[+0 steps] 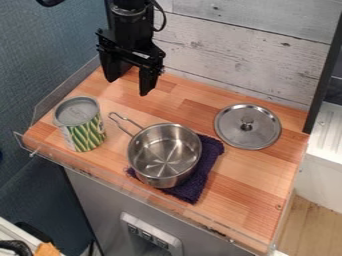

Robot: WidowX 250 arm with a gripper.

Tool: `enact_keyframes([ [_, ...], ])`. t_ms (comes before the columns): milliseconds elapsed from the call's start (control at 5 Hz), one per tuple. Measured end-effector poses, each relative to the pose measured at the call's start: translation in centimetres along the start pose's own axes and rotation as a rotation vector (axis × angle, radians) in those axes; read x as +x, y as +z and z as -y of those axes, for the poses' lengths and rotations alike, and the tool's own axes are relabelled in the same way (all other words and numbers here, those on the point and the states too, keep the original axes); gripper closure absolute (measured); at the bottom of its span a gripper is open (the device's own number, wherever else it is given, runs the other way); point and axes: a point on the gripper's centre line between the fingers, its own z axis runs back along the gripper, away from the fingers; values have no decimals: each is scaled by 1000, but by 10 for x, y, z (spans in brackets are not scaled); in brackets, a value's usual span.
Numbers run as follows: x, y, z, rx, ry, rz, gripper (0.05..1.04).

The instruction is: Moved the silver pot to the left side of the table

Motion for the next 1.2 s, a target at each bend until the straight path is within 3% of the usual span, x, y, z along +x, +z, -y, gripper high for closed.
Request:
enact_keyframes([
  [200,-5,-12,6,-17,-3,-33,83],
  [400,-28,-8,50,-55,-107,-40,83],
  [800,-69,-10,114,-53,-276,-31,83],
  [1000,-73,-24,120,-54,-271,-50,83],
  [1200,-74,-45,124,-44,-283,-103,98],
])
